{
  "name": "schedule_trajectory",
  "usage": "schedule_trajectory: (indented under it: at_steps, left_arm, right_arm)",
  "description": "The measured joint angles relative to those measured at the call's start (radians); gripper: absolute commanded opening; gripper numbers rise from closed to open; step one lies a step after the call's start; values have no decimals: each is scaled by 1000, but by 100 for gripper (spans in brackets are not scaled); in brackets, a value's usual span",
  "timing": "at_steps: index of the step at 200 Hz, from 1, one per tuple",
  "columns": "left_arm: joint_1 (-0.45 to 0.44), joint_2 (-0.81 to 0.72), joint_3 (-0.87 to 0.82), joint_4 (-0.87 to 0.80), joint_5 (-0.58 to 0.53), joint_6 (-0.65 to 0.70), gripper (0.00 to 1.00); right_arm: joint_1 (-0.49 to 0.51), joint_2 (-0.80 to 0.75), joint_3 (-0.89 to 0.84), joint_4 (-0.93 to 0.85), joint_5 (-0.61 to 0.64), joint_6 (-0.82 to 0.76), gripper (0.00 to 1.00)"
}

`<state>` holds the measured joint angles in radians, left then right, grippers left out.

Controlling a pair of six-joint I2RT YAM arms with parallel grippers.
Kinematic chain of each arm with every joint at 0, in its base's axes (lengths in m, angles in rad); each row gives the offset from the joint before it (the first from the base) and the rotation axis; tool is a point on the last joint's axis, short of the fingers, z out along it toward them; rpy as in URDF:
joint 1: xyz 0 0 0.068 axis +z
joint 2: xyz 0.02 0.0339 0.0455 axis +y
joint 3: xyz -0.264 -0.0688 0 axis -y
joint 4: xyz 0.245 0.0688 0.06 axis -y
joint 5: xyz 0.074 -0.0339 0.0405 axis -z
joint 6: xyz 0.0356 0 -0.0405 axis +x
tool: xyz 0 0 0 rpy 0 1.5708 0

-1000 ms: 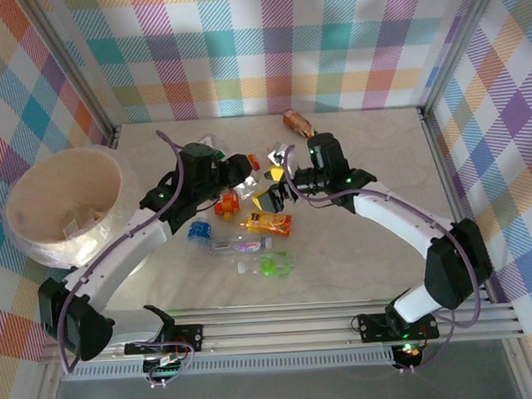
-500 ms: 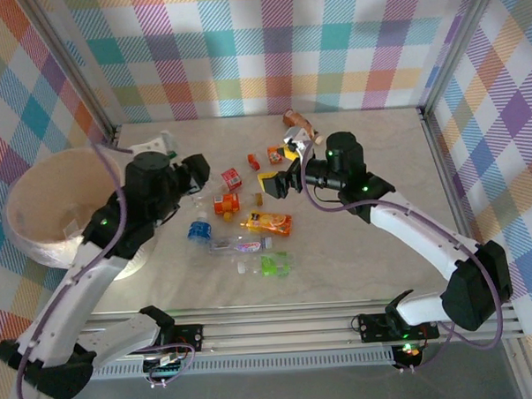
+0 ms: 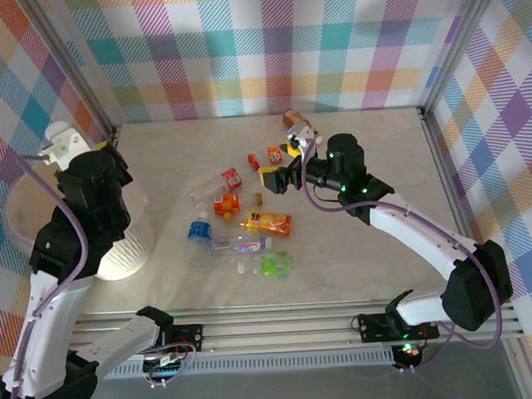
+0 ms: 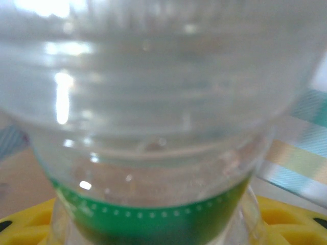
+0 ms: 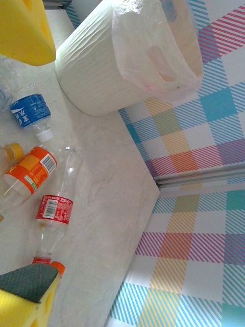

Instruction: Put the plastic bottles in the bin

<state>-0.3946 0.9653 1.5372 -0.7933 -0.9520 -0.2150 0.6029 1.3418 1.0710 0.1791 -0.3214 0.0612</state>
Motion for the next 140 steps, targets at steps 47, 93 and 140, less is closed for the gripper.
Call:
schedule_trajectory:
  at_steps: [47, 93, 140]
  left_arm:
    - [284, 48, 0, -48, 34, 22, 45]
    - [526, 86, -1, -132, 137, 21, 45]
    - [736, 129, -58, -185, 272, -26, 45]
  right_arm:
    - [0, 3, 0, 1, 0, 6, 100]
    - [0, 12, 0, 2, 0, 13, 100]
    - [0, 21, 0, 4, 8, 29, 100]
